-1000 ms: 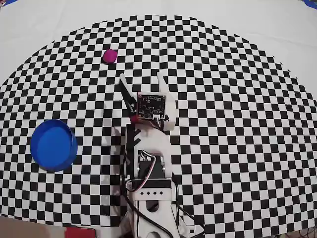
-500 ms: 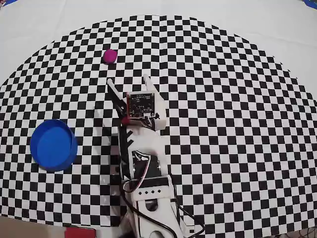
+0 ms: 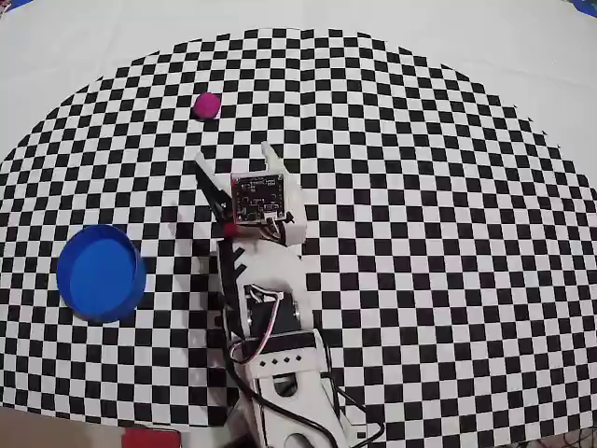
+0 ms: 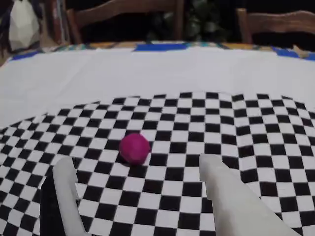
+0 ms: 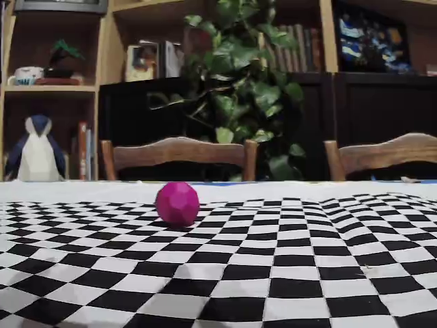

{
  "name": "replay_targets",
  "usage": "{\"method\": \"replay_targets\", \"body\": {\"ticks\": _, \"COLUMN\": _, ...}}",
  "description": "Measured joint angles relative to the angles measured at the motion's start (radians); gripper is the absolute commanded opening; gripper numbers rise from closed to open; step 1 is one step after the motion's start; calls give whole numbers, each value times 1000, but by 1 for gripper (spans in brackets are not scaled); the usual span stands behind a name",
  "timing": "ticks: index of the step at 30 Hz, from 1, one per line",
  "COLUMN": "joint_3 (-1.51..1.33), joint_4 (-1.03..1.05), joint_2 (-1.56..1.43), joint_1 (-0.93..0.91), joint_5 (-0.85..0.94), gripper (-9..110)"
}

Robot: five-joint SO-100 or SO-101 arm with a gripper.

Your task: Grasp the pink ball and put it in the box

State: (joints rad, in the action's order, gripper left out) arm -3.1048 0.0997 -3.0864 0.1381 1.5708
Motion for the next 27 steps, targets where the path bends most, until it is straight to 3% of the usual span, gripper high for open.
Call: {"method": "replay_targets", "body": {"ticks": 27, "joint_3": 0, "joint_4": 0, "joint_2": 18, "joint_1": 92, "joint_5": 0, "gripper": 29}}
